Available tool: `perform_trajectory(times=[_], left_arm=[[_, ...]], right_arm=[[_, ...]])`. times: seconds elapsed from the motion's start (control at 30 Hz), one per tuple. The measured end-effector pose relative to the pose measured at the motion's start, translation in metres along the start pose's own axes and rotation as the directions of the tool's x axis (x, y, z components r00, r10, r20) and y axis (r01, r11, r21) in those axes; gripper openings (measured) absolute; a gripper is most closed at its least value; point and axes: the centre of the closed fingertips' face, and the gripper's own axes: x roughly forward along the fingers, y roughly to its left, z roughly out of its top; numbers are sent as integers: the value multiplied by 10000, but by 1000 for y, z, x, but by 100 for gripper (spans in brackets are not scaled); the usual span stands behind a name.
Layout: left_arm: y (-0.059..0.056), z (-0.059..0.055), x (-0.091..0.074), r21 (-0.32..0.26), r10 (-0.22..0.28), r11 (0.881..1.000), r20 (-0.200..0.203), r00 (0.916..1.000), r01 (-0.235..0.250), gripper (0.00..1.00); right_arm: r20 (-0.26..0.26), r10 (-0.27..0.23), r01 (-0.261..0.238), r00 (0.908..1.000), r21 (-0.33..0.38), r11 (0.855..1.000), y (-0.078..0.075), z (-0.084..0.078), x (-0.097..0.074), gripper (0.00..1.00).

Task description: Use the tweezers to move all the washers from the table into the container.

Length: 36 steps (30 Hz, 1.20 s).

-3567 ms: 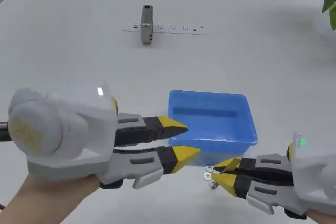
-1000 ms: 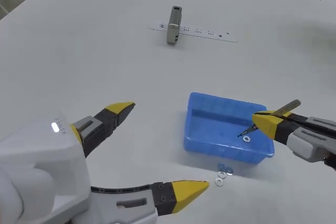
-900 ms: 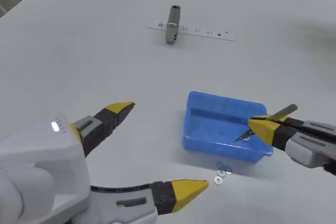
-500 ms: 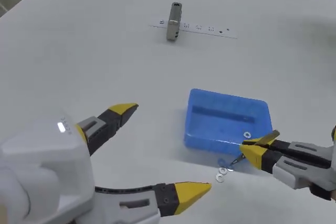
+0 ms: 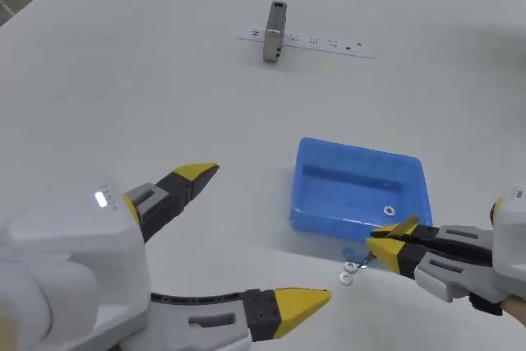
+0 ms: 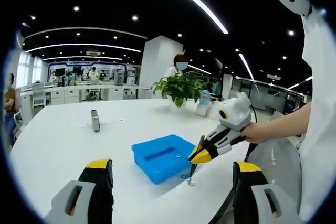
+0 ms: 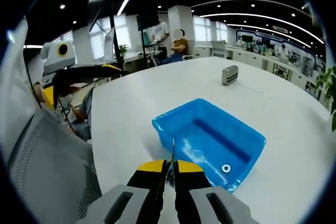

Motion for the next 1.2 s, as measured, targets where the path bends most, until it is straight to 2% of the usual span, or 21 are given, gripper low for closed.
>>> perform_trajectory(times=[0.23, 0.33, 0.4, 0.43, 0.53, 0.7, 0.73, 0.77, 1.03, 1.13, 1.17, 1.2], left_arm=[[0, 0, 2, 80, -62, 9999, -34, 10000, 62, 97], [0, 0, 2, 99, -74, 9999, -68, 9999, 75, 97], [1, 0, 2, 76, -64, 10000, -37, 10000, 65, 97], [0, 0, 1, 51, -83, 10000, -34, 10000, 83, 97], [1, -3, 2, 52, -100, 9999, -166, 9998, 101, 97], [0, -2, 2, 25, -156, 9999, -128, 9998, 157, 97], [0, -2, 2, 44, -156, 9999, -133, 9998, 157, 97], [0, -2, 2, 50, -156, 9999, -140, 9998, 157, 97], [-1, -2, 3, 60, -232, 9997, -141, 9996, 233, 97], [-2, -2, 3, 75, -272, 9996, -135, 9995, 273, 96], [-2, -1, 3, 78, -268, 9996, -131, 9996, 269, 96], [-2, -1, 3, 88, -256, 9996, -105, 9996, 257, 97]], right_arm=[[31, -32, 32, 10000, -173, 9998, -2, 0, 0, 3], [-115, -196, 189, 9997, -597, 9980, -2, 1, -1, 3], [-216, -109, 96, 9997, -598, 9982, 0, -1, 0, 3], [-57, -48, 46, 10000, -430, 9991, 1, 0, 0, 3], [-213, -296, 284, 9993, -568, 9980, -4, -1, -1, 3], [-154, -318, 309, 9994, -583, 9978, -4, -2, -1, 3], [-359, -347, 323, 9988, -662, 9973, -5, -6, -2, 3], [-209, -370, 356, 9991, -657, 9972, -5, -4, -1, 3], [74, -415, 415, 9991, 4, 9991, -10, -2, 0, 2], [110, -504, 497, 9987, 527, 9974, -11, -2, -1, 2], [415, -742, 708, 9964, 781, 9944, -13, 0, -3, 2], [656, -703, 629, 9954, 1089, 9921, -12, 3, -4, 2]])
